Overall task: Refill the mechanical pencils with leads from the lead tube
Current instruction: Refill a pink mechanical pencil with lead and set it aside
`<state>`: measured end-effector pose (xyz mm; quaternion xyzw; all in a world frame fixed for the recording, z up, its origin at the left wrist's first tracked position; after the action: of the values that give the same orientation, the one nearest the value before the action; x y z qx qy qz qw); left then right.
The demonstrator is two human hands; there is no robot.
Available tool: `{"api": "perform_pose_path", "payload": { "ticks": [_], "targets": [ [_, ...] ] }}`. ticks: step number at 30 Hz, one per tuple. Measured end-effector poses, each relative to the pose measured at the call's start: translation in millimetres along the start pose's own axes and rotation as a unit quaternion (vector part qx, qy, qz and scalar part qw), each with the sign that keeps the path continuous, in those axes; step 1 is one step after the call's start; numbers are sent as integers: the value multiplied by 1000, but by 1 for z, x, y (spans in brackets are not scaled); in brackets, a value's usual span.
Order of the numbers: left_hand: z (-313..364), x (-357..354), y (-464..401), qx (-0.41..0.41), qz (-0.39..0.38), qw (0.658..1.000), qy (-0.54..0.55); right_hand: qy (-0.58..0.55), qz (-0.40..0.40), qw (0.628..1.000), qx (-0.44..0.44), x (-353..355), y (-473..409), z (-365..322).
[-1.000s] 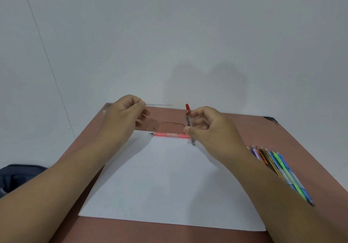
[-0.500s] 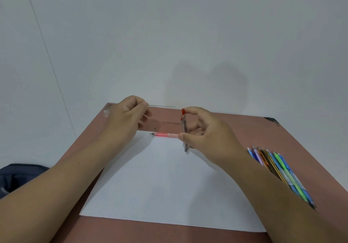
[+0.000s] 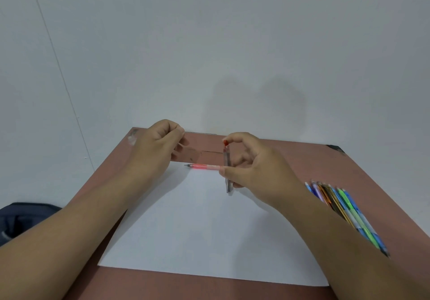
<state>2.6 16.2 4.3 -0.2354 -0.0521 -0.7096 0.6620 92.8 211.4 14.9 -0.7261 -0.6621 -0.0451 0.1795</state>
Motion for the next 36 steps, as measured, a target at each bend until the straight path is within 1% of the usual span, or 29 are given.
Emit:
{"api": "perform_pose_path", "payload": {
  "ticks": [3, 5, 9, 11, 12, 13, 14, 16, 17, 18, 20, 22, 24, 28, 31, 33, 36],
  "targets": [
    [-1, -1, 0, -3, 5, 1000, -5, 28, -23, 999, 0, 0, 0, 2],
    [-2, -1, 0, -12, 8, 1000, -16, 106, -67, 992, -6, 2, 2, 3],
    [-6, -3, -1, -53, 8, 996, -65, 256, -177, 950, -25, 1, 4, 1],
    [-7, -5, 0, -82, 6, 992, -97, 299, -193, 934, -8, -1, 5, 0],
    [-6, -7, 1, -101, 7, 988, -115, 304, -179, 936, 9, -1, 4, 1],
    [-6, -8, 2, -121, 7, 984, -128, 299, -145, 942, 40, -1, 3, 2],
    [-6, -9, 3, -141, 4, 981, -135, 289, -95, 949, 86, -1, 1, 5],
    [-8, -11, 4, -182, -13, 973, -145, 277, 19, 944, 175, 3, -1, 8],
    [-9, -12, 4, -196, -24, 969, -149, 275, 60, 940, 194, 4, -3, 9],
    [-10, -14, 4, -208, -34, 966, -151, 275, 84, 937, 198, 6, -4, 10],
    [-10, -16, 6, -228, -42, 961, -151, 283, 96, 934, 194, 7, -6, 11],
    [-9, -19, 8, -259, -35, 953, -150, 285, 97, 931, 205, 6, -7, 14],
    [-9, -21, 10, -274, -37, 949, -152, 284, 93, 930, 215, 5, -9, 16],
    [-6, -24, 13, -274, -40, 949, -149, 292, 93, 924, 229, 6, -12, 20],
    [-5, -23, 11, -232, -85, 961, -127, 284, 117, 922, 234, 7, -12, 19],
    [-11, -26, 5, -217, -110, 953, -182, 272, 143, 927, 217, 9, -12, 19],
    [-20, -32, -1, -229, -121, 912, -318, 254, 156, 937, 185, 11, -12, 17]
  ]
}}
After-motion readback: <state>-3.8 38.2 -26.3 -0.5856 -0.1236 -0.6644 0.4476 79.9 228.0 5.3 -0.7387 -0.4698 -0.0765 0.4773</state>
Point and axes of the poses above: each hand's wrist, its own y-axis away from the middle knuckle, its own x-axis out of the back of the hand, z = x × y, the point moved 1 cm from there along -y, towards the middle knuckle, and after that the axes turned 14 degrees about -y, right-handed, at the moved point
